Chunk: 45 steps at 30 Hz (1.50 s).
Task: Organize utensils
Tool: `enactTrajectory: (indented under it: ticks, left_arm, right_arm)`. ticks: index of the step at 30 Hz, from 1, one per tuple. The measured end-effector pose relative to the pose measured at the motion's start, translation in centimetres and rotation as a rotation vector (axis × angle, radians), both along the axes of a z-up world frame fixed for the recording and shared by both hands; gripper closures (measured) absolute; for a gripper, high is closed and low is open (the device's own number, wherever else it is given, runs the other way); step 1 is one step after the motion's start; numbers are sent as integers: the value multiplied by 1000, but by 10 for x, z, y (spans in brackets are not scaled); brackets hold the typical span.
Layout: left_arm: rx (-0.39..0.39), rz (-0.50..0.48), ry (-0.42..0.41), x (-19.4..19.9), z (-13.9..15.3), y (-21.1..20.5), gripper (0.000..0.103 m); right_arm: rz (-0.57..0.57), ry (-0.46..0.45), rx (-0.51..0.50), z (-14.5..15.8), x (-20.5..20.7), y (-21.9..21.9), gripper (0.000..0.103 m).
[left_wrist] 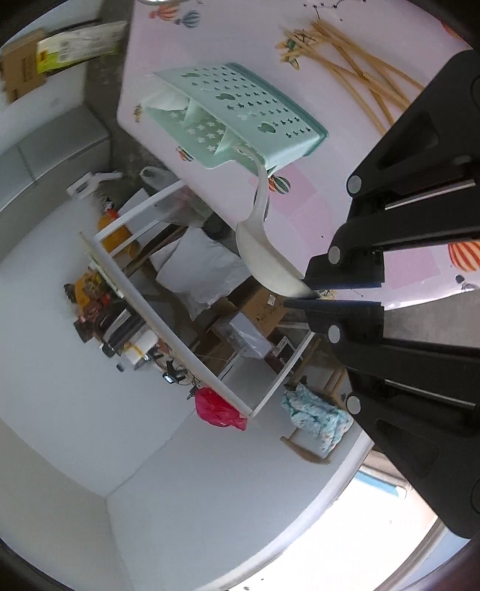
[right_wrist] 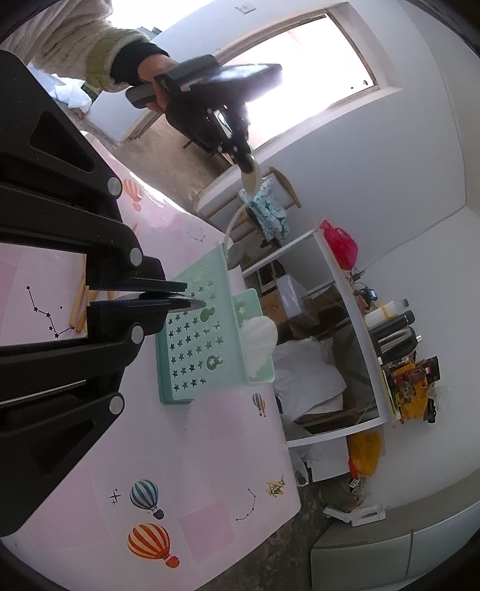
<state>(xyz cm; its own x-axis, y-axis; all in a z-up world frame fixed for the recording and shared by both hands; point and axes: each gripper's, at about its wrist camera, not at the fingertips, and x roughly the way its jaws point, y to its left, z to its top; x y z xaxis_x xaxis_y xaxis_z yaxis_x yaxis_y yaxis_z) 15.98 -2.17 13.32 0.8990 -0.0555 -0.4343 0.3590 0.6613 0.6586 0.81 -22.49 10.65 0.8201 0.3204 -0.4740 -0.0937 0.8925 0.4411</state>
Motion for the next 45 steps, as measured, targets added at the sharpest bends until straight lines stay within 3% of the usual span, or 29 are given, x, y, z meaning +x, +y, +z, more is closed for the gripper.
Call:
enactTrajectory:
  ticks: [3, 9, 10, 12, 13, 21, 26, 32, 38, 45]
  left_arm:
    - [-45, 9, 36, 14, 3, -5, 98]
    - [-338, -4, 170, 36, 18, -1, 97]
    - [-388, -6, 184, 38, 20, 0, 94]
    - [-479, -24, 186, 38, 22, 2, 74]
    - [-513, -27, 184, 38, 23, 4, 71]
    - [-690, -1, 151, 25, 27, 33, 59]
    - [-857, 70, 254, 38, 18, 72, 52]
    - [-1170, 251, 580, 86, -48, 132, 52]
    - [-1224, 366, 842, 147, -132, 147, 53]
    - [-1272, 429, 982, 204, -188, 146, 58]
  right_arm:
    - [0, -3, 0, -2, -1, 1, 100]
    - [1, 4, 10, -6, -1, 0, 100]
    - [1, 5, 12, -6, -1, 0, 100]
    - [-3, 3, 15, -7, -3, -1, 100]
    - [-4, 2, 16, -7, -4, -2, 100]
    - [-20, -19, 9, 1, -8, -6, 100]
    - [-27, -29, 6, 6, -8, -8, 100]
    - [-21, -26, 2, 5, -9, -5, 100]
    - [-15, -8, -6, 1, -8, -2, 100]
    - [-27, 21, -11, -2, -9, -2, 100]
